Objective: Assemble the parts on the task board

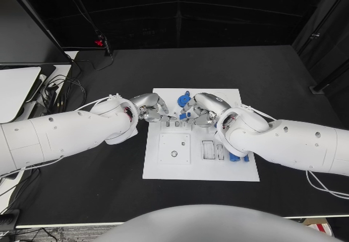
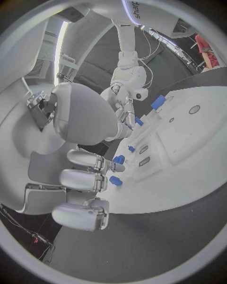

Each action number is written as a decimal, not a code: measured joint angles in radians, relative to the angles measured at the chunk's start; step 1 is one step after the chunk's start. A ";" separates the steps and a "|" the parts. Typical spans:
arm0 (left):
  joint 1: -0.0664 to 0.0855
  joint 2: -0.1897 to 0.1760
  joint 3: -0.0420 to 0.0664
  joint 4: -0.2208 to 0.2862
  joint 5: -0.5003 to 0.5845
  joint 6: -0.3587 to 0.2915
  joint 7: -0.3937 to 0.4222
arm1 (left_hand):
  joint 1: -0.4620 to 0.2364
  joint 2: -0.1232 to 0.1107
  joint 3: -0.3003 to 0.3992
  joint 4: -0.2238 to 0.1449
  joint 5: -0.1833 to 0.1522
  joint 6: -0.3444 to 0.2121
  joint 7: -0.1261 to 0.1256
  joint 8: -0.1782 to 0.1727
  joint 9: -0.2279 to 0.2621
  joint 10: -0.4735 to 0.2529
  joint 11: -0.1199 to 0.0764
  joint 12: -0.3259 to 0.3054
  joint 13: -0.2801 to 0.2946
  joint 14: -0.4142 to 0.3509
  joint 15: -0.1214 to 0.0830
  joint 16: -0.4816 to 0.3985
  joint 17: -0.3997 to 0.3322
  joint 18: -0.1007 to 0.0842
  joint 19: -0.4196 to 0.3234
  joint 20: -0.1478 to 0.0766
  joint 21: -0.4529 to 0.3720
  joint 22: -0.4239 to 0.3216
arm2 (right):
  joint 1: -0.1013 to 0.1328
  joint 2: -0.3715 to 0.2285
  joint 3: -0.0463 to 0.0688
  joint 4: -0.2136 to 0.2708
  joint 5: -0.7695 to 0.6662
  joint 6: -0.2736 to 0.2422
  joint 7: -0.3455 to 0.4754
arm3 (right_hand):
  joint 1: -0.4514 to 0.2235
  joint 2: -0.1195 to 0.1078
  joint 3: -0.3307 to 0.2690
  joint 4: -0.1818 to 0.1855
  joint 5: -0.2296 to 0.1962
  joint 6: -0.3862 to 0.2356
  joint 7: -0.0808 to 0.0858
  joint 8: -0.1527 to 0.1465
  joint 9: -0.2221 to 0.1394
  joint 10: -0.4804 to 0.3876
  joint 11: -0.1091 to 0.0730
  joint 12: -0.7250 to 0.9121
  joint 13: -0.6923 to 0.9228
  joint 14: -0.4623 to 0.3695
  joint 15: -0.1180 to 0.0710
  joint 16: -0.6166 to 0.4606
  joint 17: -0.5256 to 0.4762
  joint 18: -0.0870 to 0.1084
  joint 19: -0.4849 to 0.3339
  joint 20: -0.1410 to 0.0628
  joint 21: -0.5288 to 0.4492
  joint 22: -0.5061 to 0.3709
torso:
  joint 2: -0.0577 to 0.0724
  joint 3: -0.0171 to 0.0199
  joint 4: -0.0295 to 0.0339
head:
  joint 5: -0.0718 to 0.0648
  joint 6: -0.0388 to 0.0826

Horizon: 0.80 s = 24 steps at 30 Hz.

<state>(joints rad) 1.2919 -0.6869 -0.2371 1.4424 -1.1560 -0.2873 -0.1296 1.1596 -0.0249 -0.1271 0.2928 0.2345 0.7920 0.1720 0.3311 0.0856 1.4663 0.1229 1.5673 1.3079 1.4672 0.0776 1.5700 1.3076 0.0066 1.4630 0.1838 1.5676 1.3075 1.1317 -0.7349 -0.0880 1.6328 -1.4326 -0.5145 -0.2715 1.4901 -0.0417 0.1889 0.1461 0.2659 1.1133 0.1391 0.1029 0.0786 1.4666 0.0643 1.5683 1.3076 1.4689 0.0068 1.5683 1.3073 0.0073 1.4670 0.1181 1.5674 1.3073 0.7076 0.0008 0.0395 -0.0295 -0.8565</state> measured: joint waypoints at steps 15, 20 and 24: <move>-0.003 0.020 0.000 -0.008 0.000 -0.015 0.015 | -0.080 0.031 -0.021 0.002 -0.035 0.004 0.004 -0.012 0.000 0.000 0.000 0.000 0.000 0.000 0.000 0.000 0.000 0.000 0.000 0.000 0.000 0.000 | -0.001 0.004 0.000 0.002 -0.017 0.013 -0.008 | 0.001 -0.001 -0.001 0.001 0.001 0.000 0.000 0.000 0.000 0.000 0.000 0.000 0.000 0.000 0.000 0.000 0.000 0.000 0.000 0.000 0.000 0.000 | 0.000 -0.0005 -0.0026 | 0.002 -0.002; -0.005 0.026 0.000 -0.010 0.000 -0.015 0.005 | -0.023 0.008 -0.016 -0.003 0.002 0.003 0.004 -0.019 0.001 0.000 0.000 0.000 0.000 0.000 0.000 0.000 0.000 0.000 0.000 0.000 0.000 0.000 | -0.001 0.005 0.000 0.003 -0.019 0.013 -0.008 | 0.001 -0.001 -0.001 0.001 0.001 0.000 0.000 0.000 0.000 0.000 0.000 0.000 0.000 0.000 0.000 0.000 0.000 0.000 0.000 0.000 0.000 0.000 | 0.000 -0.0002 -0.0026 | 0.001 -0.004; -0.005 0.026 0.000 -0.011 0.000 -0.015 -0.007 | 0.018 0.002 -0.006 -0.004 0.003 0.003 0.004 -0.019 0.001 0.000 0.000 0.000 0.000 0.000 0.000 0.000 0.000 0.000 0.000 0.000 0.000 0.000 | -0.001 0.005 0.000 0.004 -0.020 0.011 -0.008 | 0.001 -0.001 -0.001 0.001 0.001 0.000 0.000 0.000 0.000 0.000 0.000 0.000 0.000 0.000 0.000 0.000 0.000 0.000 0.000 0.000 0.000 0.000 | 0.000 0.0000 -0.0026 | 0.000 -0.005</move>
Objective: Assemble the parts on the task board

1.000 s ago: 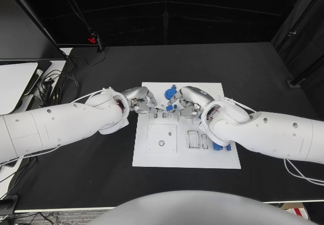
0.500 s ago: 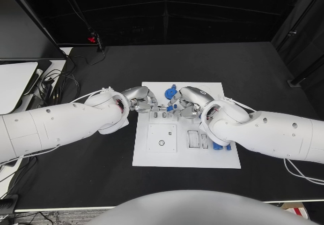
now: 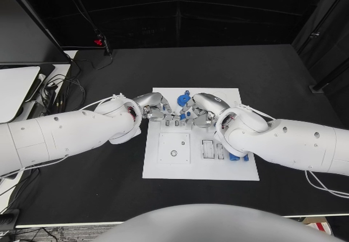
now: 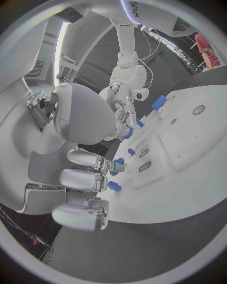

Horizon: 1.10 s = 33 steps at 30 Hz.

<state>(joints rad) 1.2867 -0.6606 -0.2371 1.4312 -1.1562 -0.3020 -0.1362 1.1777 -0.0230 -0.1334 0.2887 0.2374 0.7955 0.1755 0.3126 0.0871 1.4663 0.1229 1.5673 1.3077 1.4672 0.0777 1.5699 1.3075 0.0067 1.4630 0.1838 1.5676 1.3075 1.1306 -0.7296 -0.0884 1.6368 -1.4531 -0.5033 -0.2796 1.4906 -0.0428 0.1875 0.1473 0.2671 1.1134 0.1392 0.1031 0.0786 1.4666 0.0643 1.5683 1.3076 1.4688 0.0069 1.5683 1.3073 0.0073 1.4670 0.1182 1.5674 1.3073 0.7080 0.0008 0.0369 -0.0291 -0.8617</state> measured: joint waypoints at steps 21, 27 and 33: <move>-0.005 0.011 0.000 -0.014 0.000 0.003 -0.026 | 0.047 0.014 0.008 0.003 0.007 0.003 -0.003 0.000 0.002 0.000 0.000 0.000 0.000 0.000 0.000 0.000 0.000 0.000 0.000 0.000 0.000 0.000 | 0.000 0.000 0.000 0.007 -0.002 -0.010 0.003 | -0.010 0.002 0.004 0.000 -0.001 0.000 0.000 0.000 0.000 0.000 0.000 0.000 0.000 0.000 0.000 0.000 0.000 0.000 0.000 0.000 0.000 0.000 | 0.000 -0.0003 0.0012 | -0.003 -0.002; -0.005 0.011 0.000 -0.015 0.000 0.006 -0.027 | 0.044 0.017 0.008 0.003 0.007 0.003 -0.003 -0.005 0.002 0.000 0.000 0.000 0.000 0.000 0.000 0.000 0.000 0.000 0.000 0.000 0.000 0.000 | 0.000 0.000 0.000 0.005 -0.003 -0.010 0.003 | -0.010 0.002 0.004 0.000 -0.003 0.000 0.000 0.000 0.000 0.000 0.000 0.000 0.000 0.000 0.000 0.000 0.000 0.000 0.000 0.000 0.000 0.000 | -0.001 -0.0004 0.0015 | -0.005 -0.003; -0.005 0.004 0.000 -0.013 0.000 0.007 -0.026 | 0.044 0.017 0.008 0.003 0.007 0.003 -0.003 -0.005 0.002 0.000 0.000 0.000 0.000 0.000 0.000 0.000 0.000 0.000 0.000 0.000 0.000 0.000 | 0.000 -0.001 0.000 0.004 -0.004 -0.010 0.002 | -0.010 0.003 0.004 0.000 -0.005 0.000 0.000 0.000 0.000 0.000 0.000 0.000 0.000 0.000 0.000 0.000 0.000 0.000 0.000 0.000 0.000 0.000 | -0.001 -0.0002 0.0025 | -0.005 -0.002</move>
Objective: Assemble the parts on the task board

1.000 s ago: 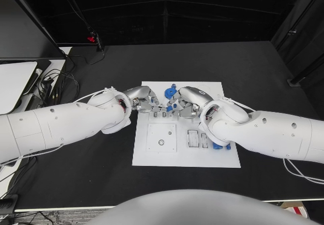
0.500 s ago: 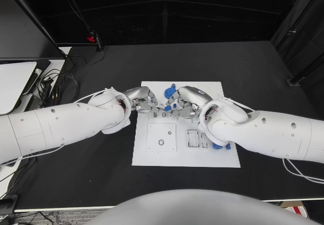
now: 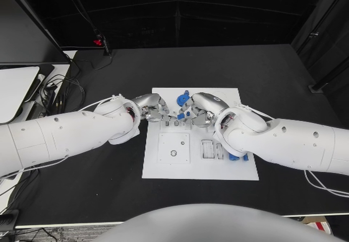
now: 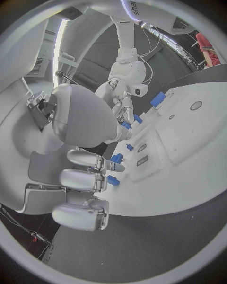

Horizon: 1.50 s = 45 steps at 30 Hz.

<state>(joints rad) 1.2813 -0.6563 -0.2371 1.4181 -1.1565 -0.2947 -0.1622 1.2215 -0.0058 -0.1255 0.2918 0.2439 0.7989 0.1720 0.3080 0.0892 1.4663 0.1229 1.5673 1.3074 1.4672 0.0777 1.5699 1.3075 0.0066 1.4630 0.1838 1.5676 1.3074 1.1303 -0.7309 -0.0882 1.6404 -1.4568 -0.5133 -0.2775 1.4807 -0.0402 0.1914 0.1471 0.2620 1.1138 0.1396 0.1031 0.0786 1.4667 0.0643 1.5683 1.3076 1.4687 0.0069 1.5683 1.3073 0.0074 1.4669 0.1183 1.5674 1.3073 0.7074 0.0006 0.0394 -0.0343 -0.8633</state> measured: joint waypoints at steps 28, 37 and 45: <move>-0.002 -0.005 0.000 0.004 0.000 -0.021 0.052 | -0.162 0.041 -0.055 0.000 -0.067 0.007 0.000 -0.004 0.003 -0.004 -0.004 0.000 0.001 0.000 0.000 0.000 0.000 0.000 0.000 0.000 0.000 0.000 | 0.000 -0.002 0.000 -0.002 -0.027 0.012 -0.010 | 0.005 0.000 -0.001 0.001 -0.001 0.001 0.001 -0.006 0.000 0.000 0.000 0.000 0.000 0.000 0.000 0.000 0.001 0.000 0.000 0.000 0.000 0.000 | 0.000 0.0000 -0.0011 | 0.004 0.002; -0.004 0.004 0.000 -0.003 0.000 -0.013 0.045 | -0.109 0.035 -0.053 -0.002 -0.067 0.007 0.000 -0.008 0.004 -0.004 -0.004 0.000 0.001 0.000 0.000 0.000 0.000 0.000 0.000 0.000 0.000 0.000 | -0.001 -0.001 0.000 0.000 -0.030 0.011 -0.010 | 0.006 -0.002 -0.002 0.001 -0.001 0.000 0.000 -0.006 0.000 0.000 0.000 0.000 0.000 0.000 0.000 0.000 0.001 0.000 0.000 0.000 0.000 0.000 | 0.000 0.0004 -0.0015 | 0.005 0.002; -0.004 0.007 0.001 -0.004 0.000 -0.007 0.034 | -0.070 0.038 -0.047 -0.003 -0.060 0.007 0.000 -0.008 0.005 -0.004 -0.004 0.000 0.001 0.000 0.000 0.000 0.000 0.000 0.000 0.000 0.000 0.000 | -0.001 -0.002 -0.001 0.001 -0.030 0.011 -0.009 | 0.005 0.000 0.000 -0.001 -0.001 0.000 0.000 -0.007 0.000 0.000 0.000 0.000 0.000 0.000 0.000 0.000 0.000 0.000 0.000 0.000 0.000 0.000 | 0.000 0.0005 -0.0016 | 0.004 0.001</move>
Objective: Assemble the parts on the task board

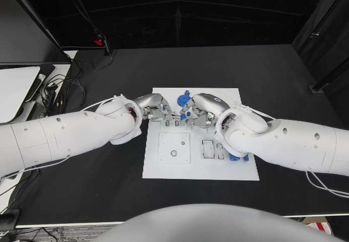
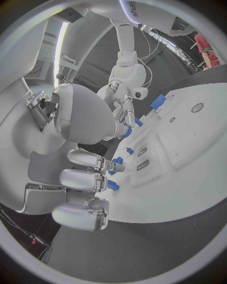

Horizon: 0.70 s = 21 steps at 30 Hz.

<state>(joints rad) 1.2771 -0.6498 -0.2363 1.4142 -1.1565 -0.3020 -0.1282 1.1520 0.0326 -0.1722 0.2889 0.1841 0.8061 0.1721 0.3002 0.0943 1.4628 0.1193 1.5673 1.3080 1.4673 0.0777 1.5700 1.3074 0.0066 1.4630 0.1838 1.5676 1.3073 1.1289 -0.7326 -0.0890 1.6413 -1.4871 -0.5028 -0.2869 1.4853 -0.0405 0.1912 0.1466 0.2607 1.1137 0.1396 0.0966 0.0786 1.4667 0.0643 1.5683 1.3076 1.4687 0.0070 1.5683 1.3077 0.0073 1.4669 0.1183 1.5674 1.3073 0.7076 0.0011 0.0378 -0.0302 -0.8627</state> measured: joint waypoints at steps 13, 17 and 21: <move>-0.001 0.003 0.000 -0.002 0.000 0.001 -0.008 | 0.003 0.003 0.000 0.000 0.000 0.000 0.000 0.000 0.000 0.000 0.000 0.000 0.000 0.000 0.000 0.000 0.000 0.000 0.000 0.000 0.000 0.000 | 0.000 0.000 0.000 0.002 0.000 0.000 -0.002 | -0.003 0.002 0.000 -0.001 0.000 -0.001 -0.001 -0.003 0.000 0.000 0.000 0.000 0.000 0.000 0.000 0.000 0.000 0.000 0.000 0.000 0.000 0.000 | 0.000 -0.0003 0.0001 | -0.001 0.000; -0.002 0.005 0.000 -0.003 0.000 0.002 -0.010 | 0.006 0.006 0.000 0.000 0.004 0.000 0.000 0.000 0.000 0.000 0.000 0.000 0.000 0.000 0.000 0.000 0.000 0.000 0.000 0.000 0.000 0.000 | 0.000 0.001 0.000 0.003 -0.001 0.000 -0.004 | -0.004 0.001 0.000 -0.001 -0.001 -0.002 -0.002 -0.003 0.000 0.000 0.000 0.000 0.000 0.000 0.000 0.000 0.000 0.000 0.000 0.000 0.000 0.000 | 0.000 -0.0006 0.0001 | -0.001 -0.001; -0.002 0.008 0.000 -0.006 0.000 0.004 -0.013 | 0.006 0.006 0.000 0.000 0.004 0.000 0.000 0.000 0.000 0.000 0.000 0.000 0.000 0.000 0.000 0.000 0.000 0.000 0.000 0.000 0.000 0.000 | -0.001 0.001 0.000 0.003 -0.001 0.000 -0.005 | -0.004 0.001 -0.001 -0.002 -0.003 -0.002 -0.002 -0.003 0.000 0.000 0.000 0.000 0.000 0.000 0.000 0.000 0.000 0.000 0.000 0.000 0.000 0.000 | 0.000 -0.0006 0.0001 | -0.001 -0.001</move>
<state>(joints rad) 1.2754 -0.6416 -0.2362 1.4079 -1.1563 -0.2981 -0.1416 1.1584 0.0390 -0.1723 0.2889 0.1877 0.8060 0.1721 0.3003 0.0941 1.4628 0.1194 1.5673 1.3077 1.4672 0.0777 1.5699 1.3075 0.0067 1.4630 0.1838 1.5676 1.3073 1.1284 -0.7316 -0.0894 1.6440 -1.4879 -0.5026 -0.2921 1.4813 -0.0395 0.1903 0.1448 0.2574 1.1113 0.1372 0.0938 0.0787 1.4666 0.0643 1.5683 1.3076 1.4687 0.0070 1.5683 1.3076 0.0074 1.4669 0.1183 1.5674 1.3073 0.7076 0.0005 0.0379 -0.0316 -0.8641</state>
